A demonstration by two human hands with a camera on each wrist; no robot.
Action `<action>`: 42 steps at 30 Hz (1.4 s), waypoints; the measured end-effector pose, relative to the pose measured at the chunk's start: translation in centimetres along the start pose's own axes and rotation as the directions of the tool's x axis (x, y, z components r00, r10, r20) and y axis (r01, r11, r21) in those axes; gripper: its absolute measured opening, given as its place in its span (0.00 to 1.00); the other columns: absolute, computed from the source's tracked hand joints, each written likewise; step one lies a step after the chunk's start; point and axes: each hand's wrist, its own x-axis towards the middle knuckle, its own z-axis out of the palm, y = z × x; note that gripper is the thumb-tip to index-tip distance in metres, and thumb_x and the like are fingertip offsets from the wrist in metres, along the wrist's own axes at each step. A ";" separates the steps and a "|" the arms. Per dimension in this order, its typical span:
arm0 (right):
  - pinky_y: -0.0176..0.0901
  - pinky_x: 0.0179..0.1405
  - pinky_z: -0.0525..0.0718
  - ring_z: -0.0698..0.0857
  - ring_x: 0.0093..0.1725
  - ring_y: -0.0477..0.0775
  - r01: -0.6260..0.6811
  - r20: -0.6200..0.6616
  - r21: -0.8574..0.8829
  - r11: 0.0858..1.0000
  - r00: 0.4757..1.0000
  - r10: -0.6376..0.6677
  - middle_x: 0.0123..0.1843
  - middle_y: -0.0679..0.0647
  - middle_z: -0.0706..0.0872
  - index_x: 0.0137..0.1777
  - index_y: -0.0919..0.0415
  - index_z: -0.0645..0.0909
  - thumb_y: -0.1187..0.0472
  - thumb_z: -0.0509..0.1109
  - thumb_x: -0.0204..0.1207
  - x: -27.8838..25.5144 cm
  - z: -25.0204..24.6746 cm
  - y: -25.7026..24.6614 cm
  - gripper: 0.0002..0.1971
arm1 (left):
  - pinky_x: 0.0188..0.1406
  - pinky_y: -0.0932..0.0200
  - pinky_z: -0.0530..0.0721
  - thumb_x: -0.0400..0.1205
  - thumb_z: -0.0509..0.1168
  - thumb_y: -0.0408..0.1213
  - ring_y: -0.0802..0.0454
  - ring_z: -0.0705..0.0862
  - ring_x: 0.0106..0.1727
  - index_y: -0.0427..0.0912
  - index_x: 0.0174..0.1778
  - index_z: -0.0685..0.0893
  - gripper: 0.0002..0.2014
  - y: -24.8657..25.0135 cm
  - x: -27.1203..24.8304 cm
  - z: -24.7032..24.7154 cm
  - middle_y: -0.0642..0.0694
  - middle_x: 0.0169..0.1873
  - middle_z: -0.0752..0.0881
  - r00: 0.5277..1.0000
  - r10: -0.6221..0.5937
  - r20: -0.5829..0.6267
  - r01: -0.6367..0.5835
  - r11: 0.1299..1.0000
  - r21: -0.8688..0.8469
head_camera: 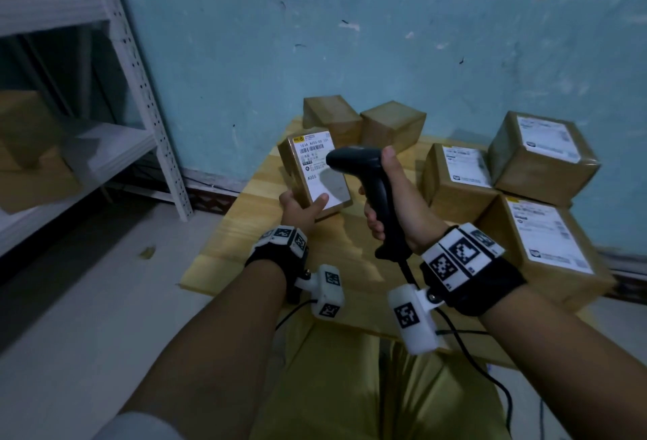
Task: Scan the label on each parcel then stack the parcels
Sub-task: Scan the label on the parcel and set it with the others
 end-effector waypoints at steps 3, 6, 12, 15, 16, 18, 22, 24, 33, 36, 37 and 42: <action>0.35 0.18 0.66 0.69 0.15 0.49 -0.002 -0.004 -0.009 1.000 1.000 0.002 0.21 0.53 0.72 0.39 0.60 0.72 0.30 0.45 0.77 0.0 0.1 0.0 0.33 | 0.71 0.48 0.72 0.79 0.68 0.39 0.39 0.75 0.71 0.35 0.77 0.57 0.35 0.0 0.1 -0.1 0.36 0.72 0.73 1.000 0.000 0.009 -0.001 1.000 0.022; 0.34 0.17 0.67 0.69 0.15 0.49 -0.004 0.004 -0.020 1.000 1.000 0.004 0.21 0.52 0.73 0.39 0.60 0.72 0.29 0.45 0.76 0.1 0.1 0.2 0.33 | 0.72 0.46 0.70 0.80 0.67 0.43 0.39 0.72 0.73 0.38 0.78 0.55 0.36 0.0 0.1 -0.3 0.38 0.74 0.70 0.999 -0.017 0.035 0.015 0.998 0.053; 0.35 0.18 0.67 0.69 0.16 0.49 -0.003 -0.008 -0.036 0.999 1.000 0.003 0.21 0.52 0.73 0.40 0.60 0.73 0.30 0.44 0.77 0.0 0.4 0.1 0.33 | 0.71 0.49 0.71 0.80 0.67 0.41 0.40 0.72 0.74 0.37 0.77 0.56 0.35 0.1 0.2 -0.3 0.37 0.75 0.70 0.999 -0.003 0.040 0.001 0.999 0.053; 0.35 0.18 0.67 0.69 0.16 0.49 0.009 -0.028 -0.034 0.999 1.000 -0.010 0.22 0.52 0.73 0.40 0.60 0.73 0.30 0.44 0.77 0.0 0.6 0.1 0.32 | 0.68 0.51 0.71 0.80 0.67 0.41 0.40 0.73 0.73 0.36 0.77 0.56 0.34 0.1 0.2 -0.3 0.37 0.74 0.70 0.999 -0.004 0.042 0.002 0.999 0.054; 0.35 0.18 0.67 0.69 0.16 0.49 0.018 -0.036 -0.033 0.999 0.999 -0.019 0.22 0.52 0.73 0.40 0.61 0.73 0.31 0.44 0.78 0.0 0.7 0.1 0.33 | 0.68 0.51 0.71 0.80 0.67 0.40 0.40 0.73 0.73 0.36 0.77 0.56 0.34 0.2 0.1 -0.3 0.37 0.74 0.71 0.999 -0.006 0.038 0.004 0.999 0.053; 0.35 0.18 0.66 0.69 0.15 0.49 0.031 -0.051 -0.022 0.999 0.998 -0.032 0.21 0.53 0.72 0.40 0.61 0.73 0.31 0.44 0.78 0.1 0.9 0.0 0.33 | 0.69 0.51 0.71 0.80 0.67 0.39 0.40 0.73 0.72 0.36 0.77 0.56 0.35 0.1 0.2 -0.2 0.37 0.73 0.72 0.999 -0.006 0.035 0.004 0.999 0.045; 0.35 0.18 0.66 0.68 0.15 0.49 0.047 -0.065 0.005 0.999 0.997 -0.046 0.20 0.52 0.72 0.39 0.61 0.73 0.32 0.44 0.79 -0.1 1.0 -0.4 0.32 | 0.71 0.48 0.73 0.79 0.68 0.40 0.39 0.75 0.71 0.35 0.76 0.56 0.35 -0.2 0.2 -0.2 0.36 0.72 0.73 1.000 -0.001 0.030 0.000 1.000 0.029; 0.35 0.18 0.66 0.68 0.16 0.49 0.040 -0.058 0.006 0.999 0.998 -0.039 0.21 0.52 0.72 0.41 0.62 0.73 0.32 0.44 0.78 -0.2 1.0 -0.5 0.32 | 0.71 0.47 0.73 0.79 0.68 0.40 0.39 0.75 0.70 0.36 0.76 0.57 0.35 -0.3 0.3 -0.2 0.36 0.71 0.74 0.999 -0.001 0.033 0.000 0.999 0.033; 0.34 0.17 0.68 0.70 0.15 0.49 0.044 -0.052 0.040 0.998 0.998 -0.042 0.21 0.53 0.73 0.44 0.59 0.75 0.33 0.46 0.79 0.1 0.6 0.0 0.30 | 0.72 0.45 0.74 0.79 0.69 0.40 0.39 0.76 0.70 0.35 0.76 0.58 0.35 -0.1 0.6 -0.2 0.37 0.71 0.75 0.999 -0.033 0.043 0.033 0.999 0.007; 0.34 0.16 0.69 0.70 0.15 0.48 0.054 -0.068 0.034 0.998 0.996 -0.051 0.22 0.54 0.73 0.41 0.60 0.73 0.38 0.54 0.80 0.1 -0.2 0.2 0.24 | 0.69 0.42 0.77 0.78 0.70 0.42 0.41 0.80 0.66 0.32 0.73 0.63 0.33 0.2 0.8 -0.1 0.38 0.68 0.78 0.993 -0.052 0.108 0.059 0.996 -0.063; 0.34 0.16 0.69 0.70 0.15 0.48 0.063 -0.085 0.022 0.998 0.995 -0.061 0.24 0.54 0.74 0.41 0.59 0.73 0.42 0.59 0.80 0.1 -0.5 0.1 0.19 | 0.68 0.44 0.78 0.77 0.70 0.44 0.43 0.81 0.63 0.31 0.71 0.66 0.32 0.5 0.9 0.1 0.40 0.67 0.79 0.991 -0.050 0.125 0.063 0.993 -0.103; 0.35 0.14 0.71 0.73 0.15 0.45 0.101 -0.272 -0.048 0.994 0.956 -0.110 0.33 0.54 0.76 0.47 0.58 0.73 0.59 0.68 0.78 0.2 -2.3 -0.2 0.06 | 0.47 0.42 0.86 0.84 0.60 0.45 0.38 0.77 0.67 0.45 0.77 0.61 0.26 2.6 -0.4 1.8 0.43 0.68 0.75 0.954 -0.049 0.296 0.123 0.964 -0.236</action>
